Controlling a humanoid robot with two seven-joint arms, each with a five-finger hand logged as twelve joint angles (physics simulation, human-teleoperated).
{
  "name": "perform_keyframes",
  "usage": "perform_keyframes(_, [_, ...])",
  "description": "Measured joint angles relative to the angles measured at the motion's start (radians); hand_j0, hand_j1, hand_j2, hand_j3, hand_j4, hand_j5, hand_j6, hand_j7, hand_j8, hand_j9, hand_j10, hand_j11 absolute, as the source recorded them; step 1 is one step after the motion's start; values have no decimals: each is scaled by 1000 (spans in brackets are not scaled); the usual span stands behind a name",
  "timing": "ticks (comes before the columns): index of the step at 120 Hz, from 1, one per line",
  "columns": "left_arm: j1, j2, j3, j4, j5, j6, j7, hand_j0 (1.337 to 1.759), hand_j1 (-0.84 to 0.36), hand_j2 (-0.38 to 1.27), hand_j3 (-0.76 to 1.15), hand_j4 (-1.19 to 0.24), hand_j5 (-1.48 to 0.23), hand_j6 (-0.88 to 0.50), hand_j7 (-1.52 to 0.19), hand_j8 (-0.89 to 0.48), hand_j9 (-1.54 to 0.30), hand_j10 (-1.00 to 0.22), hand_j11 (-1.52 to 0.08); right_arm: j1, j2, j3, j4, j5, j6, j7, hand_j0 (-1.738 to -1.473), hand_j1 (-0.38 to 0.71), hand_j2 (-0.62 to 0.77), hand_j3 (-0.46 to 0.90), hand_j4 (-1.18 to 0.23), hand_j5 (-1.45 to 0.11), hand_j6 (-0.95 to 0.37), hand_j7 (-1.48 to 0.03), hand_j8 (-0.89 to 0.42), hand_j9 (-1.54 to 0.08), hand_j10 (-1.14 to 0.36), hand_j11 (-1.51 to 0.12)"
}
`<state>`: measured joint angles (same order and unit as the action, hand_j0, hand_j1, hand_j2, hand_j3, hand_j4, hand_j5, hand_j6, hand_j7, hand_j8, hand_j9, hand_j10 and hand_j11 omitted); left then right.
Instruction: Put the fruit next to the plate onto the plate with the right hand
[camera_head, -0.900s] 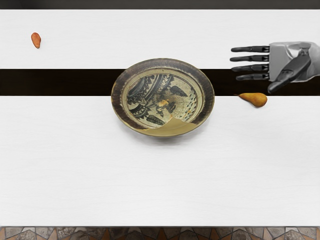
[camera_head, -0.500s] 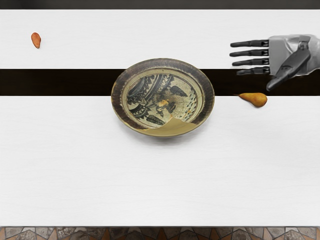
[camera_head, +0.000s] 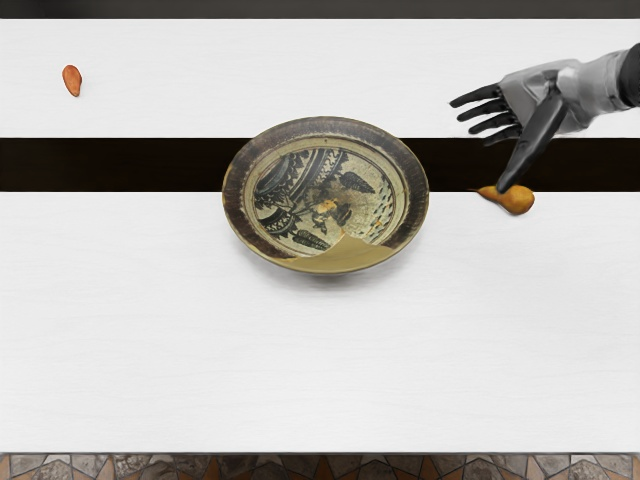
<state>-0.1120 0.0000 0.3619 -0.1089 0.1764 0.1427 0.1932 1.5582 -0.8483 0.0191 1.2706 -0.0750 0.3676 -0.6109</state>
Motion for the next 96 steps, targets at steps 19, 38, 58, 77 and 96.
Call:
perform_keyframes(19, [3,0,0,0,0,0,0,1658,349,0,0,-1,0,-1,0,-1,0,-1,0,173,65,-254,41,-28,-235,0,-1658,-309,-7,0,-35,-44,-36,-44,-35,-44,-35,-44])
perform_keyframes(38, [3,0,0,0,0,0,0,1658,349,0,0,-1,0,-1,0,-1,0,-1,0,273,189,-470,50,-35,-446,0,-1658,-309,-7,0,-36,-44,-37,-44,-36,-44,-35,-44])
perform_keyframes(58, [3,0,0,0,0,0,0,1658,349,0,0,-1,0,-1,0,-1,0,-1,0,335,319,-633,56,-35,-609,0,-1658,-311,-6,0,-34,-42,-35,-42,-35,-42,-34,-42])
perform_keyframes(77, [3,0,0,0,0,0,0,1658,349,0,0,-1,0,-1,0,-1,0,-1,0,404,374,-754,150,-28,-698,0,-1658,-312,-6,0,-33,-41,-34,-40,-33,-41,-32,-41])
perform_keyframes(96, [3,0,0,0,0,0,0,1658,349,0,0,-1,0,-1,0,-1,0,-1,0,452,403,-846,251,-27,-739,0,-1658,-312,-6,0,-32,-40,-33,-40,-32,-40,-32,-40])
